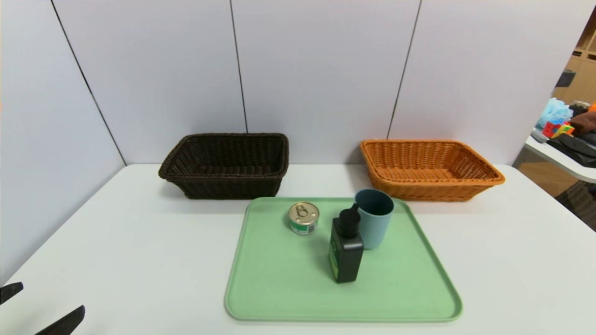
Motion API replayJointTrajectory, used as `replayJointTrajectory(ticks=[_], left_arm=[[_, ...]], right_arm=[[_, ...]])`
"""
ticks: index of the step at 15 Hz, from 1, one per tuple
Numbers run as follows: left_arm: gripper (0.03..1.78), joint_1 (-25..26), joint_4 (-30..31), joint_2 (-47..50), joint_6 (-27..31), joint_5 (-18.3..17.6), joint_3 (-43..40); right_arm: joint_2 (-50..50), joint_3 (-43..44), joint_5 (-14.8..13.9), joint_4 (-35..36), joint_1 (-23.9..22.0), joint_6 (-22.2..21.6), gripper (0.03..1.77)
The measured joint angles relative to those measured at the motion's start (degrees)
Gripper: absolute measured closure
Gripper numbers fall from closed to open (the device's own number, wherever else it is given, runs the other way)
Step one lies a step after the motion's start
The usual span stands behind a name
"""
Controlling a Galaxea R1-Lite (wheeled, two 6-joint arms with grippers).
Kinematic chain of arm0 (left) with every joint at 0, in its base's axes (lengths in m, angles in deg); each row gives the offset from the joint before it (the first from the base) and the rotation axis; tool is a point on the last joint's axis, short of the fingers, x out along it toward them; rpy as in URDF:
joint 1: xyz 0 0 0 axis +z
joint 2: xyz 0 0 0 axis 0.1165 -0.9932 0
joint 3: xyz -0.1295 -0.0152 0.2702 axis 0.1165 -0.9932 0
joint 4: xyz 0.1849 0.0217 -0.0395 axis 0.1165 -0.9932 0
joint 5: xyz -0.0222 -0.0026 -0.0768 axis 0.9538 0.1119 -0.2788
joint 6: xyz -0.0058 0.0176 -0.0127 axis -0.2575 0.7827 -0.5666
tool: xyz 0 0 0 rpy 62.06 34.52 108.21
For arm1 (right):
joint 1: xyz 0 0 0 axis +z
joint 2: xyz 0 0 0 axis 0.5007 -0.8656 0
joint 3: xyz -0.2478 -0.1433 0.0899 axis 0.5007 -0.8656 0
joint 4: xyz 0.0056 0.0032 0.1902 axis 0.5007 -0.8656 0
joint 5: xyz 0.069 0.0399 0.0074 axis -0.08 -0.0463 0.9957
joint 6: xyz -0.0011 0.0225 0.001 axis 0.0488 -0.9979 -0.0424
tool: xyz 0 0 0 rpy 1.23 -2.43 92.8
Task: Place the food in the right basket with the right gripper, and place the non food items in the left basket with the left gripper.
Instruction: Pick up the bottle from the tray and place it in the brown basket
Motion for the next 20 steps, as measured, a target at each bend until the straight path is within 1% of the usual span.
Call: replayJointTrajectory(ticks=[2,4,7,8,9,12,15,17,18,20], left_arm=[[0.12,-1.7,-0.2,-6.0,0.2,-3.0,5.3],[0.12,-5.9,-0.3,-11.3,0.4,-4.4,10.0],[0.12,-13.4,-0.2,-17.9,0.4,-4.6,14.5],[0.12,-16.2,-0.1,-19.9,0.4,-4.5,15.6],[0.12,-19.1,0.0,-21.9,0.3,-4.4,16.4],[0.12,-28.1,0.4,-27.8,-0.1,-4.3,18.4],[0.12,-34.9,2.4,-34.4,-1.7,-4.2,21.0],[0.12,-39.7,3.3,-39.0,-4.0,-3.0,22.6],[0.12,-41.9,3.8,-41.2,-4.9,-1.2,23.2],[0.12,-45.2,7.0,-46.0,-7.0,4.2,24.5]], right_arm=[[-5.8,3.6,0.1,0.0,0.1,0.0,0.1],[-11.8,7.4,0.3,0.1,0.1,0.0,0.1],[-19.0,11.4,0.5,0.4,0.1,0.0,0.1],[-20.9,12.1,1.0,0.5,0.1,0.0,0.1],[-22.4,12.7,1.8,0.7,0.1,0.0,0.1],[-25.2,13.2,2.1,0.7,0.1,0.0,0.1],[-28.2,14.0,2.7,0.9,0.1,0.0,0.1],[-30.8,14.6,2.9,2.2,0.0,0.0,0.1],[-32.0,14.8,3.0,3.7,0.0,0.0,0.1],[-34.4,15.1,3.1,5.9,0.1,0.0,0.1]])
